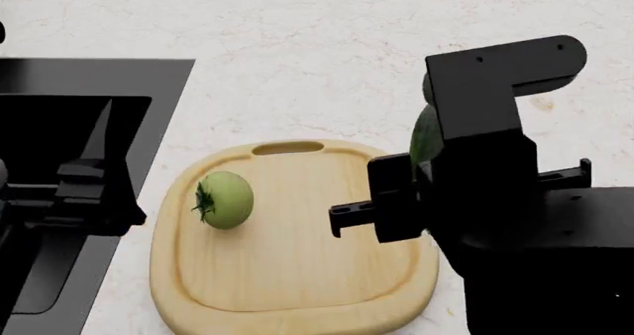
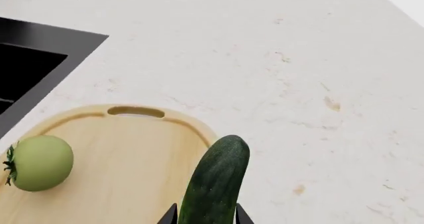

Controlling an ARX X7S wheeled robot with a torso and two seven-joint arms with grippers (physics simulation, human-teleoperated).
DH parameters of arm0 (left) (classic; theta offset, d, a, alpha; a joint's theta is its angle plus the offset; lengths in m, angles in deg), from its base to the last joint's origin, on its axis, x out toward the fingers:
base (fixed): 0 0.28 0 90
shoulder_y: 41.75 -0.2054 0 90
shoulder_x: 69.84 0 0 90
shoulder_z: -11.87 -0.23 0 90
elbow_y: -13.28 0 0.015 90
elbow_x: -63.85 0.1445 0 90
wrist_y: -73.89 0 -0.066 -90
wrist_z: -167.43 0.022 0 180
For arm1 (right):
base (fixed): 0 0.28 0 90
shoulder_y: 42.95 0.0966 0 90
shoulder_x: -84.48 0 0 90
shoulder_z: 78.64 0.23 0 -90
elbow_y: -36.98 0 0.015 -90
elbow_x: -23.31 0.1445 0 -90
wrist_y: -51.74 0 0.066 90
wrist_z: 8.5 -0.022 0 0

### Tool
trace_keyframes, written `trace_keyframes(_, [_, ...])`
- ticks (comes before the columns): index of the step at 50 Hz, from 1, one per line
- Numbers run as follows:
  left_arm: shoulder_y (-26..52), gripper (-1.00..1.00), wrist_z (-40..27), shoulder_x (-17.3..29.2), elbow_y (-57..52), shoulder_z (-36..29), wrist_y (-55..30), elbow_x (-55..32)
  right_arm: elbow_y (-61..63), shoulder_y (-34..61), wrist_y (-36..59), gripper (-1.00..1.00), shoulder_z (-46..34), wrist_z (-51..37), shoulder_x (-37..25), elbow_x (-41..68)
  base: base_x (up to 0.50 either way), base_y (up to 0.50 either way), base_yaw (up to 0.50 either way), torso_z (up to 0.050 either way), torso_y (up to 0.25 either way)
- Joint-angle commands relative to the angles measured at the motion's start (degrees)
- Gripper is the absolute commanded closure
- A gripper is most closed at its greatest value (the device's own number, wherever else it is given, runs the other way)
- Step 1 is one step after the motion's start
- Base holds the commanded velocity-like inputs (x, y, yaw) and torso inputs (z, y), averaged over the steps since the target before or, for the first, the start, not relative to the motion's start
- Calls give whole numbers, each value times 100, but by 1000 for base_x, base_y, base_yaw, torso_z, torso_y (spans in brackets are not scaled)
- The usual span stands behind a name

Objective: Pick the vegetables from the sink and place them on the cutting board.

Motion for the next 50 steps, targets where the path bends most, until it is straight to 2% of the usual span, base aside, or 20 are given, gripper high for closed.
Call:
trace_keyframes(1, [-355,-100,119,99,-566,873,34,-456,-2230,1704,1513,100,-343,397,957,1293,0,0,0,0,0])
trace_keyframes(9, [-365,-100,30,148,-637,979,19,-548,-3376,1783,1805,100,-667,1132,1506,962,0,0,0,0,0])
trace_keyframes(11, [-360,-100,9,152,-648,961,4,-546,-3403,1771,1814,100,-694,1131,1535,967,0,0,0,0,0])
trace_keyframes(20, [-358,-100,5,163,-631,898,29,-512,-3960,1650,1834,100,-951,2229,1912,121,0,0,0,0,0])
trace_keyframes(50, [-367,-100,-65,235,-635,869,77,-554,-4245,1236,1884,100,-1300,2634,2074,-117,0,0,0,0,0])
